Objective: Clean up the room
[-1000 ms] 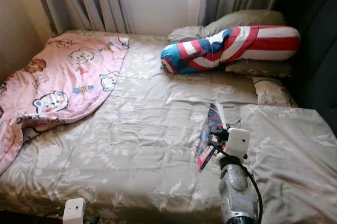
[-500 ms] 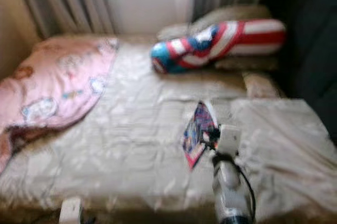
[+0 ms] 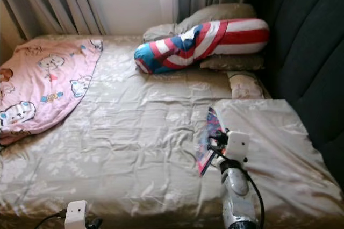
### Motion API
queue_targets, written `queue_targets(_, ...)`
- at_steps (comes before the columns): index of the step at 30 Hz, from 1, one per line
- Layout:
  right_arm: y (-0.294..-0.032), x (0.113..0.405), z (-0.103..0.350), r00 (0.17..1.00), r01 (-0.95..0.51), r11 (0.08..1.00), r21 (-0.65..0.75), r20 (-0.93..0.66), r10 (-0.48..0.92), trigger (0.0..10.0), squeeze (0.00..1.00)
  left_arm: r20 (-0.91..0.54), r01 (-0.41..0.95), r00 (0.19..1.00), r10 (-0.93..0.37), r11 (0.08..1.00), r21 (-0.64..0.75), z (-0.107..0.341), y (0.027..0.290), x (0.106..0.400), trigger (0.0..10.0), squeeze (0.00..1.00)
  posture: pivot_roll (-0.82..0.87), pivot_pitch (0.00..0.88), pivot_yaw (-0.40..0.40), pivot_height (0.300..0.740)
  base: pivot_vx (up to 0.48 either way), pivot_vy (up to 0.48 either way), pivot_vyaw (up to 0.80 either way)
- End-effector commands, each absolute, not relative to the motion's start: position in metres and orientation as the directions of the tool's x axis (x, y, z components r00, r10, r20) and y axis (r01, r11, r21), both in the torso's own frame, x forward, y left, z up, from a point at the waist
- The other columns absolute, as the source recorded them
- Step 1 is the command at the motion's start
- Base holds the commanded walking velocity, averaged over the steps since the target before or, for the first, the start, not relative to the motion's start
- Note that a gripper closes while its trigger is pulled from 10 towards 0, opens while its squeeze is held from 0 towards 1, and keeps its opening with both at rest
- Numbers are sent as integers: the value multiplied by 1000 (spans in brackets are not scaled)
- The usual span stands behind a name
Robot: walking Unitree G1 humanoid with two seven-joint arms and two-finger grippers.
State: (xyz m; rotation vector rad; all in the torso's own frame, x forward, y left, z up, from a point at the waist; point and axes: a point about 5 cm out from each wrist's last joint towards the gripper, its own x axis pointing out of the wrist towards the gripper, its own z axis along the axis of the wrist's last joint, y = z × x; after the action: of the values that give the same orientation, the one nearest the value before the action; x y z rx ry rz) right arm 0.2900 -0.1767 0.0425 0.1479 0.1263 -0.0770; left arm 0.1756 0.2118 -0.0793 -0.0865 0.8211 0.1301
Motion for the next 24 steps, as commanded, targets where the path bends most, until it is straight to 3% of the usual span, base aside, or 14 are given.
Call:
queue_targets(1, -168, 296, 53, 996, 53, 986, 160, -83, -41, 10000, 0, -745, -160, 660, 100, 987, -9, -81, 218, 171, 10000, 0, -38, 0, -31, 740, 0, 0, 0)
queue_targets(6, -166, 296, 52, 996, 45, 986, 162, -86, -32, 10000, 0, -750, -178, 653, 104, 984, -18, -82, 218, 169, 10000, 0, -37, 0, -33, 740, 0, 0, 0)
queue_targets(12, -166, 296, 52, 996, 40, 986, 163, -87, -26, 10000, 0, -753, -179, 650, 104, 984, -19, -82, 218, 168, 10000, 0, -36, 0, -34, 740, 0, 389, 0)
queue_targets(24, -165, 295, 51, 995, 41, 986, 164, -92, -26, 10000, 0, -752, -172, 650, 109, 985, -7, -82, 220, 168, 10000, 0, -37, 1, -30, 740, 0, 0, 0)
